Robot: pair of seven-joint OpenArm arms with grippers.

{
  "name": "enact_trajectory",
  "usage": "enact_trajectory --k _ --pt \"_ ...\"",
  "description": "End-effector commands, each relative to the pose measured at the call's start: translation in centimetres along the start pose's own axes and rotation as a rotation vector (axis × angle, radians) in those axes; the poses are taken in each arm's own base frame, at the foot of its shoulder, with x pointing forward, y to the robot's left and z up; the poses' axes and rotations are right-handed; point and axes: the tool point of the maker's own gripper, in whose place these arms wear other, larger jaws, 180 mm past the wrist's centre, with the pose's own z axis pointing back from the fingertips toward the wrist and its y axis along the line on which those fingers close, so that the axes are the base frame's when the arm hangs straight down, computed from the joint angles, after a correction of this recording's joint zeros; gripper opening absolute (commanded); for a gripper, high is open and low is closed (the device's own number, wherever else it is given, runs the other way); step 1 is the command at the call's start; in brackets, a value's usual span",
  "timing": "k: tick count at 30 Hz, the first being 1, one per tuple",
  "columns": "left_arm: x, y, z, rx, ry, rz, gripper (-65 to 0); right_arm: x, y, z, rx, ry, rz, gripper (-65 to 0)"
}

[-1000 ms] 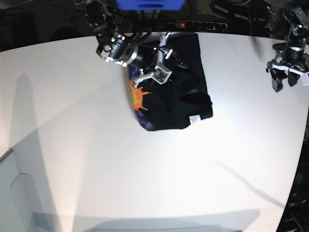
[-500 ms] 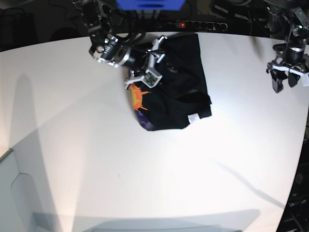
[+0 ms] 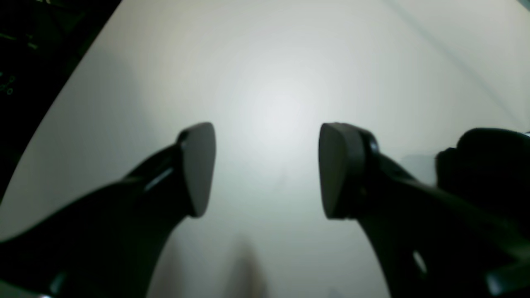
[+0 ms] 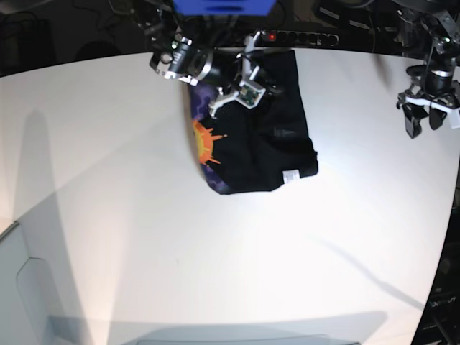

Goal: Fold the T-shirt properly
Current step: 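Press and smooth the folded shirt's edge with the right gripper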

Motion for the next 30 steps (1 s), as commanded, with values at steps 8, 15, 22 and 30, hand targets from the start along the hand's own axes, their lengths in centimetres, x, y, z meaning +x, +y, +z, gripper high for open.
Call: enact_trajectory --k 8,15,22,30 --pt "1.4 -0.1 0.3 -0.005 -0.047 -0.014 -26.5 1.6 3.9 -0.1 0.107 -0.05 0.038 -65.0" --pt "1.4 -0.1 0.4 -0.005 -0.046 -0.016 -26.5 0.6 3.6 0.2 0.114 -0.02 0.066 -65.0" --pt "1.4 -0.1 0.4 -0.005 -0.046 -0.016 -26.5 0.5 3.8 0.4 0.116 -0.018 0.064 -60.6" --pt "1.4 0.0 0.4 -0.004 -0.044 -0.02 -26.5 0.9 3.3 1.0 0.108 -0.024 0.096 -38.1"
